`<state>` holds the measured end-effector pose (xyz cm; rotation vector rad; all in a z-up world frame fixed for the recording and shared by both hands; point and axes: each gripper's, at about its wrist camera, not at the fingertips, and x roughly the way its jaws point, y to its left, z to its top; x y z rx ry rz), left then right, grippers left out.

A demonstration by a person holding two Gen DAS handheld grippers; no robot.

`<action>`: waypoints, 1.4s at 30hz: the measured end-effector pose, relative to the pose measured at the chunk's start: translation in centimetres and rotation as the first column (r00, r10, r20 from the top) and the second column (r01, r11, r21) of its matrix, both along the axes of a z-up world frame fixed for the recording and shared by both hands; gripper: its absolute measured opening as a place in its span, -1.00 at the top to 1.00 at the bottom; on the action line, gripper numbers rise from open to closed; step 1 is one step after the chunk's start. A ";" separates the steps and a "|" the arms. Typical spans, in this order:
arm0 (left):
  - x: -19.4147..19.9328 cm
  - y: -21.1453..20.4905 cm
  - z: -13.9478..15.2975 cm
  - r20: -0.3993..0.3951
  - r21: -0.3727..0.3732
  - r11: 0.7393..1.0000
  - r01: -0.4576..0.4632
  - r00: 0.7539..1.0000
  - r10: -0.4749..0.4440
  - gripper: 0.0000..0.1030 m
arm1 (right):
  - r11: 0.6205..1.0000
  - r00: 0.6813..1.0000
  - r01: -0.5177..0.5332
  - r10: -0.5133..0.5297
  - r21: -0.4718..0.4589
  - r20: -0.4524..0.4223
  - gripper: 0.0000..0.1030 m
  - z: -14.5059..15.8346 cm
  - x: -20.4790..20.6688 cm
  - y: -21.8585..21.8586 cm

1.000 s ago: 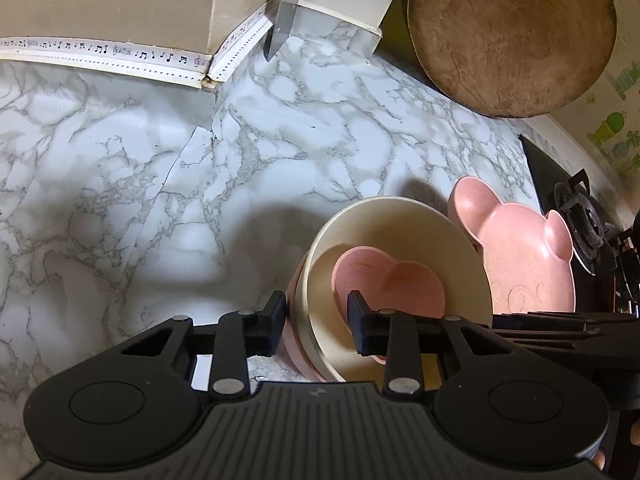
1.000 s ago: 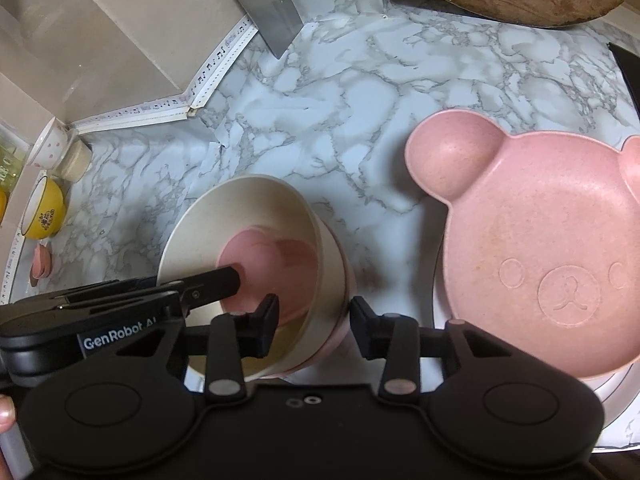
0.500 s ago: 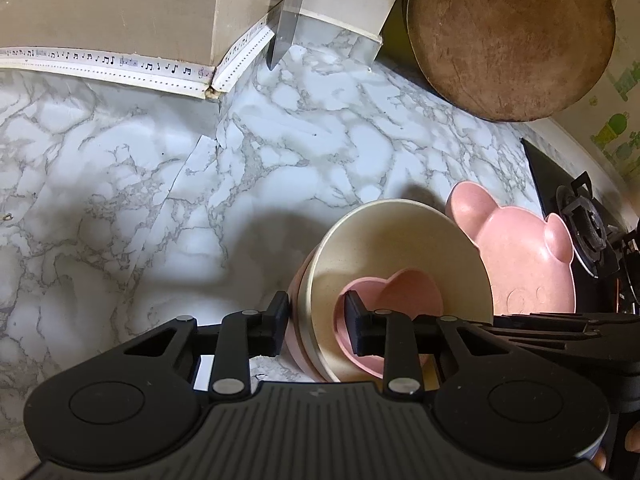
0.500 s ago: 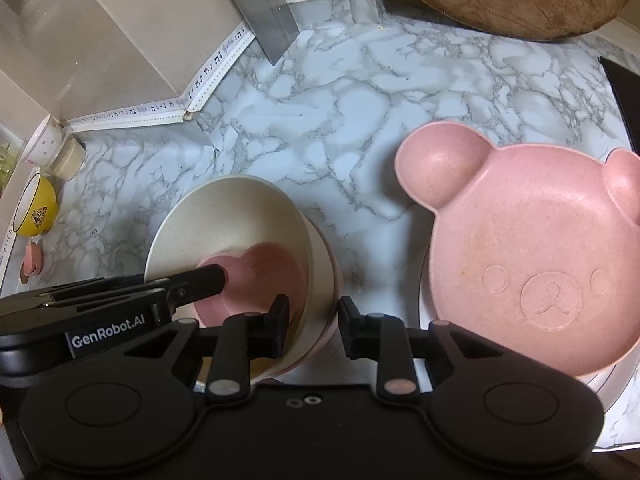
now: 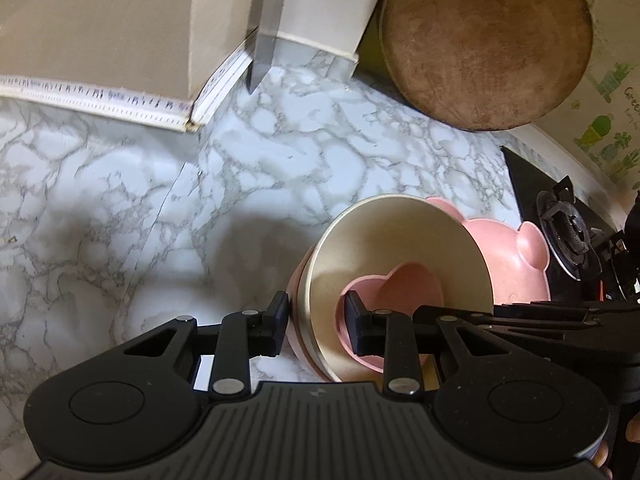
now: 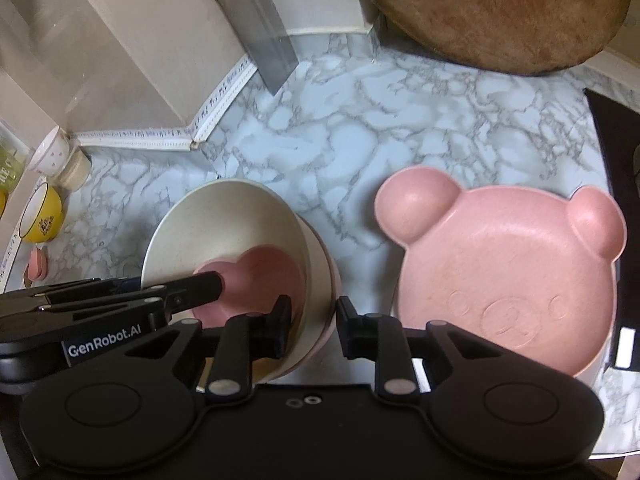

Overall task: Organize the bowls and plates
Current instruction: 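Lift the nested bowls with both grippers and carry them over the bear-shaped plate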

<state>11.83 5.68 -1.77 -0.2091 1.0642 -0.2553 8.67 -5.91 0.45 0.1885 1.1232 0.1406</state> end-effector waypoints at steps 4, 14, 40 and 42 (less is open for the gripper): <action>0.4 -1.1 1.1 0.020 0.008 1.000 0.026 0.999 -0.026 0.43 | 1.000 1.000 0.013 -0.012 -0.005 0.022 0.54 1.0 0.1 -1.1; 2.1 -6.2 3.1 0.066 0.030 0.992 0.121 0.990 -0.123 0.43 | 0.996 0.995 0.084 -0.082 -0.031 0.053 0.54 2.9 0.1 -5.8; 4.7 -19.2 -1.1 -0.051 0.052 0.940 0.337 0.941 -0.334 0.43 | 0.962 0.962 0.266 -0.269 -0.065 -0.045 0.54 -0.5 -1.1 -15.7; 4.7 -19.3 -1.2 -0.052 0.057 0.939 0.339 0.940 -0.336 0.43 | 0.961 0.960 0.272 -0.274 -0.056 -0.047 0.54 -0.6 -1.1 -15.9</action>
